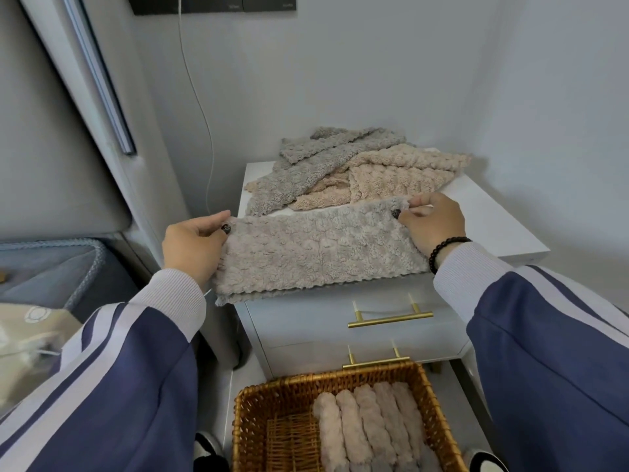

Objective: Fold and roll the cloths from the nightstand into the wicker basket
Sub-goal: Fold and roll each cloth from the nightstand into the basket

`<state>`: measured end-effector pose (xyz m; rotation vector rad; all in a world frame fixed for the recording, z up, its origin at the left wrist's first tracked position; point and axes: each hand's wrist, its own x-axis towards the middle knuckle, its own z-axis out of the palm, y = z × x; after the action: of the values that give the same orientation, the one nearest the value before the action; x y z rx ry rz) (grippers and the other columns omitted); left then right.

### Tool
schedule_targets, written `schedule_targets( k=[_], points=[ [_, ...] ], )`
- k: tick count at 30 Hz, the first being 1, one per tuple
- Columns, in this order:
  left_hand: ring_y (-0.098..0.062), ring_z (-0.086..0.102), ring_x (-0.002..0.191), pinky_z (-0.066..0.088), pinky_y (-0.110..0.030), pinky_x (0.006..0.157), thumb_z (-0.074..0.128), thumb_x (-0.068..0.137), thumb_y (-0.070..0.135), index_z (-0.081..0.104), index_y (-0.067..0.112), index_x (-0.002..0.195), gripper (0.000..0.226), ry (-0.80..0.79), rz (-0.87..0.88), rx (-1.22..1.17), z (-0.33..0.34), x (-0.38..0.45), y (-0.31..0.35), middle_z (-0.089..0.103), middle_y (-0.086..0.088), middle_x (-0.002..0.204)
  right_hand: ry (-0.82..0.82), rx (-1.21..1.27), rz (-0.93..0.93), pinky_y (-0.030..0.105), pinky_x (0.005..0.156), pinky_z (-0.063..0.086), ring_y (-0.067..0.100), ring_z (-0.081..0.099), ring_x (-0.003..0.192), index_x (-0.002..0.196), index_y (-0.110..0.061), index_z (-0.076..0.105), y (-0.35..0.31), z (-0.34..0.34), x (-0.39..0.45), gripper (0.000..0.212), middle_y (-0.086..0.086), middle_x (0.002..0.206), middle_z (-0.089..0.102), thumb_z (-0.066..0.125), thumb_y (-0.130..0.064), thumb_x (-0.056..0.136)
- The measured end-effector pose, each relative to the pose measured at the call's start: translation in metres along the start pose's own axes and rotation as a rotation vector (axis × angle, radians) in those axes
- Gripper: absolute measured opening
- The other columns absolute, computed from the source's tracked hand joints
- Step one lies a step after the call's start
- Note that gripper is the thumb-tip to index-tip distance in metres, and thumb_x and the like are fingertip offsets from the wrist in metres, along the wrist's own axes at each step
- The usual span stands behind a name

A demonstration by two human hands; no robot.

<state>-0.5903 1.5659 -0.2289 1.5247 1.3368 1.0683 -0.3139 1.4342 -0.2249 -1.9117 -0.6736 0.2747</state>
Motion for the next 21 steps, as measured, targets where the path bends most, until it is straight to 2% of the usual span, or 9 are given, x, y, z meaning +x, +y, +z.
schedule_targets(
  k=[2, 4, 8, 16, 19, 21],
  points=[
    [-0.005, 0.064, 0.1, 0.05, -0.028, 0.097, 0.063, 0.089, 0.009, 0.072, 0.026, 0.111, 0.03, 0.014, 0.035, 0.045, 0.001, 0.0, -0.002, 0.071, 0.005, 0.111, 0.01, -0.028, -0.024, 0.026, 0.072, 0.046, 0.019, 0.061, 0.084, 0.097, -0.017, 0.056, 0.0, 0.002, -0.002, 0.013, 0.004, 0.094, 0.065, 0.064, -0.014, 0.087],
    [-0.005, 0.063, 0.1, 0.047, -0.026, 0.1, 0.062, 0.089, 0.009, 0.071, 0.026, 0.114, 0.031, 0.04, 0.059, 0.073, 0.003, -0.002, -0.002, 0.07, 0.004, 0.113, 0.022, -0.054, -0.048, 0.025, 0.072, 0.046, 0.019, 0.061, 0.083, 0.096, -0.017, 0.055, 0.001, 0.004, -0.002, 0.011, 0.004, 0.093, 0.065, 0.063, -0.015, 0.088],
    [-0.002, 0.059, 0.087, 0.042, -0.012, 0.084, 0.058, 0.091, 0.008, 0.07, 0.024, 0.115, 0.031, 0.052, 0.099, 0.196, 0.007, -0.004, -0.003, 0.069, 0.001, 0.115, 0.049, -0.089, -0.085, 0.024, 0.07, 0.044, 0.02, 0.062, 0.08, 0.093, -0.015, 0.055, 0.002, 0.006, -0.001, 0.008, 0.005, 0.09, 0.066, 0.061, -0.014, 0.089],
    [-0.012, 0.062, 0.091, 0.047, -0.023, 0.093, 0.056, 0.09, 0.006, 0.071, 0.02, 0.115, 0.032, 0.084, 0.094, 0.218, 0.004, -0.011, -0.002, 0.069, -0.003, 0.117, 0.042, -0.19, -0.169, 0.023, 0.068, 0.041, 0.019, 0.055, 0.073, 0.096, -0.009, 0.056, 0.002, 0.009, 0.003, 0.005, 0.004, 0.085, 0.06, 0.056, -0.012, 0.092],
    [-0.001, 0.057, 0.076, 0.044, -0.017, 0.086, 0.057, 0.09, 0.006, 0.071, 0.019, 0.114, 0.031, 0.079, 0.105, 0.219, 0.004, -0.011, -0.004, 0.069, -0.002, 0.115, 0.034, -0.239, -0.216, 0.027, 0.066, 0.044, 0.022, 0.053, 0.072, 0.097, -0.006, 0.054, 0.002, 0.01, 0.002, 0.009, 0.004, 0.08, 0.056, 0.054, -0.015, 0.094],
    [0.002, 0.056, 0.073, 0.042, -0.012, 0.081, 0.058, 0.089, 0.007, 0.072, 0.019, 0.113, 0.03, 0.066, 0.113, 0.236, 0.004, -0.01, -0.004, 0.07, -0.001, 0.113, 0.025, -0.279, -0.246, 0.032, 0.066, 0.048, 0.026, 0.055, 0.072, 0.097, -0.006, 0.052, 0.002, 0.011, 0.002, 0.01, 0.004, 0.077, 0.054, 0.053, -0.016, 0.095]
  ],
)
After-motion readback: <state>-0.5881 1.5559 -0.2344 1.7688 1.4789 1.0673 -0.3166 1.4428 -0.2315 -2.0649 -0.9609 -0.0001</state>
